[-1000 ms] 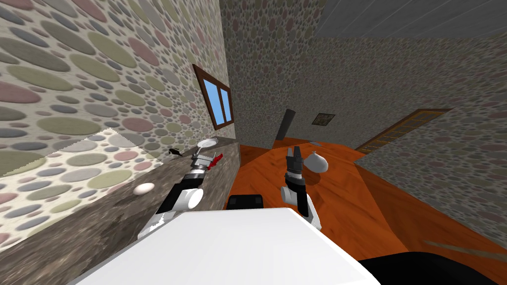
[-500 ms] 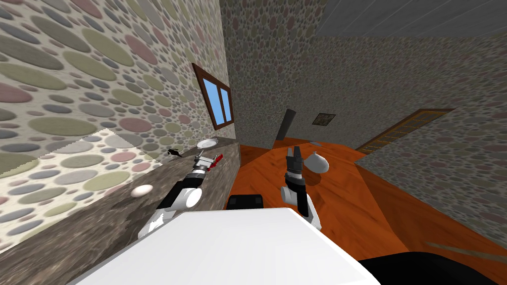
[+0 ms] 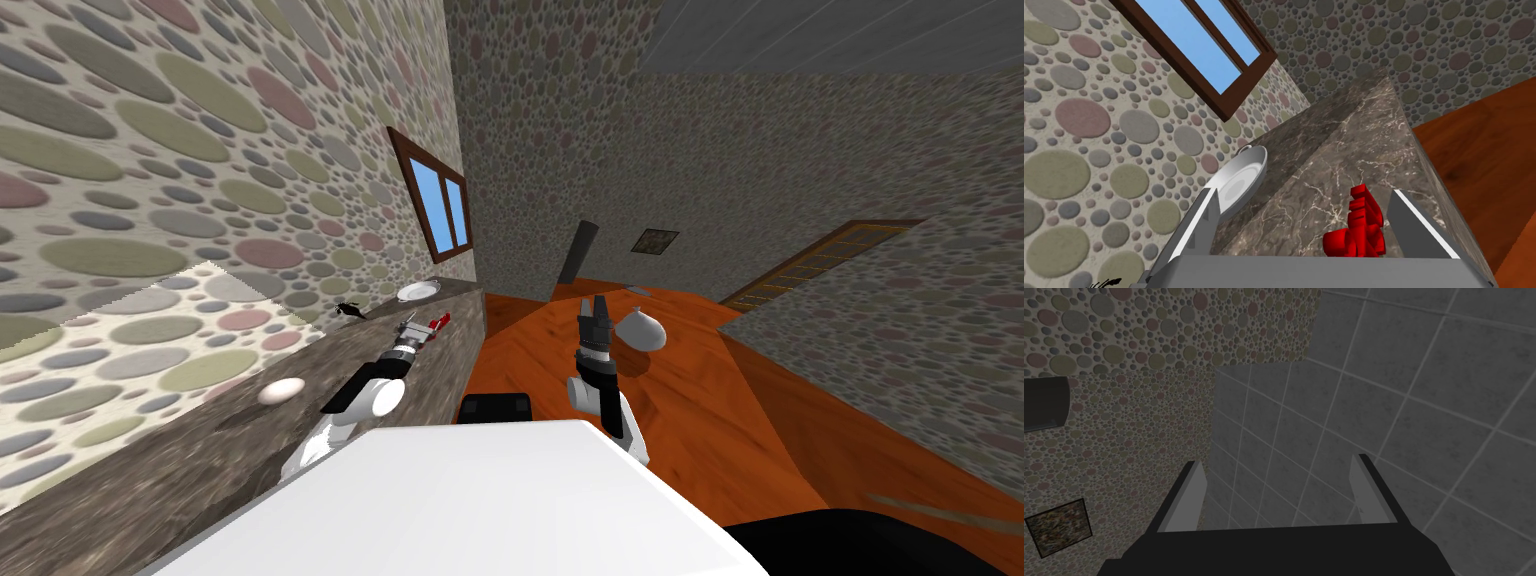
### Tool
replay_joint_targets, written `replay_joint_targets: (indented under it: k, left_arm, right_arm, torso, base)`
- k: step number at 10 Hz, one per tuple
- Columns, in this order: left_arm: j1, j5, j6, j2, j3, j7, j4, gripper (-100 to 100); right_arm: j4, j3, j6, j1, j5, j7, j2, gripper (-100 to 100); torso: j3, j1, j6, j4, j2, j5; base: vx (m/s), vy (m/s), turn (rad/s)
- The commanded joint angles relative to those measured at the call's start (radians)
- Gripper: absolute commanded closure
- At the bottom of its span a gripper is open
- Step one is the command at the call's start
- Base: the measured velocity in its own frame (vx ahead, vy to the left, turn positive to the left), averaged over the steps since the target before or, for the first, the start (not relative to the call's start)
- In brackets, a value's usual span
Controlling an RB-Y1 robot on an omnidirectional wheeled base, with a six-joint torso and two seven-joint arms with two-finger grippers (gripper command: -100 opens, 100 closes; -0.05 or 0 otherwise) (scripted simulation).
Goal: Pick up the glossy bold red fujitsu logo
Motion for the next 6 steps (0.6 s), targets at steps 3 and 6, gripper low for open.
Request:
replay_joint_targets:
  k: [3,6]
  left_arm:
    - [-0.004,0.072,0.077,0.025,0.011,0.059,0.048,-100]
    - [-0.011,0.117,0.131,0.041,0.021,0.094,0.075,-100]
  right_arm:
    - [0.0,0.0,0.0,0.0,0.0,0.0,0.0,0]
    - [0.0,0.0,0.0,0.0,0.0,0.0,0.0,0]
  torso:
    - [0.0,0.0,0.0,0.0,0.0,0.0]
    - [0.0,0.0,0.0,0.0,0.001,0.0]
  base:
    - [0.025,0.012,0.001]
    - [0.019,0.01,0.001]
